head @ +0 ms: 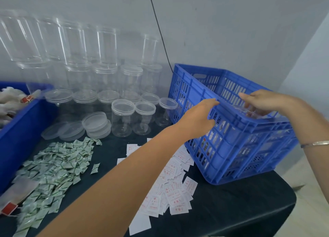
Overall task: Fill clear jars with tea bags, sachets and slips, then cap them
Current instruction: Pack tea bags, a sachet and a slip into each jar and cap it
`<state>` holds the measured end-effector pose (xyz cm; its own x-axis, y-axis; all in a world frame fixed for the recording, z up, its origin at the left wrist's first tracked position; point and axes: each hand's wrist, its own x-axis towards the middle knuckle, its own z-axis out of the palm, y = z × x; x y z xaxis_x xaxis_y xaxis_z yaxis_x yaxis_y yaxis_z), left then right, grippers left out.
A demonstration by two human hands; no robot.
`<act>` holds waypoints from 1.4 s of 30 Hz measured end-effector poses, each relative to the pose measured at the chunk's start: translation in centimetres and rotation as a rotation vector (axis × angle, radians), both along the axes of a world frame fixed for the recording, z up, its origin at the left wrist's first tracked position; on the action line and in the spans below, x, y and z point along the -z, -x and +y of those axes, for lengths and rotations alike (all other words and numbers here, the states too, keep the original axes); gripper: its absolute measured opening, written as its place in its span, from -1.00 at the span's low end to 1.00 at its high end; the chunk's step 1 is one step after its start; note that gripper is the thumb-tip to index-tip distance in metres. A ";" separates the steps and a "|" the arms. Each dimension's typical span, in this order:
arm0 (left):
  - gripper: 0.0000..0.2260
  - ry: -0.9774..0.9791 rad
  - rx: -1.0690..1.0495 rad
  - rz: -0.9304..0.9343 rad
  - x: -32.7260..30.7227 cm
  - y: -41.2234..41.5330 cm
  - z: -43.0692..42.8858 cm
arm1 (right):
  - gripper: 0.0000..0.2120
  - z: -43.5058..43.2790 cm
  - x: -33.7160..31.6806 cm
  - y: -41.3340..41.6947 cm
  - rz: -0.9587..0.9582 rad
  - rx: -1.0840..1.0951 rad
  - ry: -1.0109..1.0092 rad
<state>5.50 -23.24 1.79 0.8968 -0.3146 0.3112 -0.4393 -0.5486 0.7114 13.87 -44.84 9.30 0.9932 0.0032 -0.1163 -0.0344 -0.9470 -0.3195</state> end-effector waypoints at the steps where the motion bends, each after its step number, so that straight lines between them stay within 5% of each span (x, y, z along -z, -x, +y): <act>1: -0.47 0.013 -0.008 0.005 0.1 0.0 0.2 | -0.45 0.0 0.1 0.0 -0.004 0.004 0.025; 9: -0.49 0.086 -0.066 0.037 1.9 -0.4 2.7 | -0.30 3.8 -0.1 -0.6 -0.275 -0.049 0.234; 15: -0.53 0.130 -0.266 0.026 3.7 -1.3 7.7 | -0.58 10.9 -0.4 1.8 -0.684 -0.200 0.091; 20: -0.63 0.262 -0.619 0.036 5.3 -2.1 14.1 | -0.65 19.9 3.7 2.8 -0.352 -0.420 -0.200; 25: -0.68 0.376 -0.808 -0.033 7.3 -2.1 20.0 | -0.62 27.2 9.5 0.7 -0.163 -0.522 -0.215; 34: -0.45 0.329 -0.677 0.243 11.9 -4.4 24.3 | -0.27 33.8 14.2 -2.4 -0.221 -0.479 -0.061; 42: -0.53 0.344 -0.501 0.105 11.5 -3.3 23.5 | -0.21 34.5 13.6 -2.3 -0.263 -0.442 -0.102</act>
